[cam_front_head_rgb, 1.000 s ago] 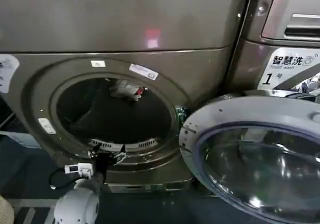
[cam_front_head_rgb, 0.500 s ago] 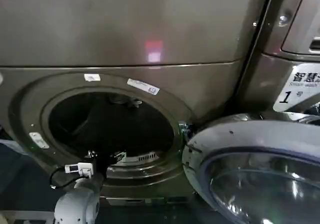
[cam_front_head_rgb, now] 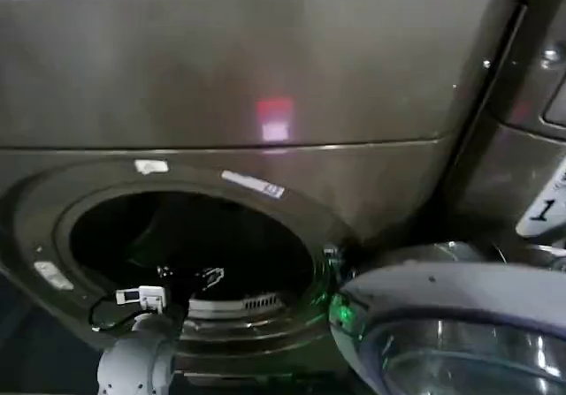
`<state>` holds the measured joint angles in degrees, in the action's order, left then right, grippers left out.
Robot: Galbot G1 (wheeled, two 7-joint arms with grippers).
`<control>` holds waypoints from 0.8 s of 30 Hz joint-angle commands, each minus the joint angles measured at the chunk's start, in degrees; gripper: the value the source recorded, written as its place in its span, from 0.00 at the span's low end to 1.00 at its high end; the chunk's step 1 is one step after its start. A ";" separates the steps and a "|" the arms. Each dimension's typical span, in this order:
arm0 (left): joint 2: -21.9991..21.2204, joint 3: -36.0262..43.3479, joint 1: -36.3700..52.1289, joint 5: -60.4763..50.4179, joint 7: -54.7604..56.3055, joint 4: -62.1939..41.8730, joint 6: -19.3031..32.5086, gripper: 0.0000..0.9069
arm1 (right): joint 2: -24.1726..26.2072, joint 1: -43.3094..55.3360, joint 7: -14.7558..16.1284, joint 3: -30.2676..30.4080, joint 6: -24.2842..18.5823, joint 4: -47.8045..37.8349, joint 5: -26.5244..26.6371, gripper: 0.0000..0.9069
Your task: Grasp the clothes from the dryer.
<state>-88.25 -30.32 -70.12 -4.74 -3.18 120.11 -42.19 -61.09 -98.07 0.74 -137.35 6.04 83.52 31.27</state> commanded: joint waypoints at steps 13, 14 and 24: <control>-0.37 -1.67 38.72 -9.34 3.71 -44.64 16.39 1.00 | 0.48 0.57 0.23 1.87 -0.64 0.05 -0.01 1.00; -0.35 -1.75 40.53 -9.57 3.82 -46.33 16.91 1.00 | 0.43 0.55 0.26 1.97 -0.67 0.10 0.00 1.00; -0.62 -1.87 53.21 -16.33 2.51 -67.31 25.21 1.00 | 0.86 0.81 0.21 2.51 -0.71 0.08 -0.12 1.00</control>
<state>-88.85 -32.18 -30.66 -15.25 -0.39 73.80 -25.90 -60.29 -97.40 0.98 -135.03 5.37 83.44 31.18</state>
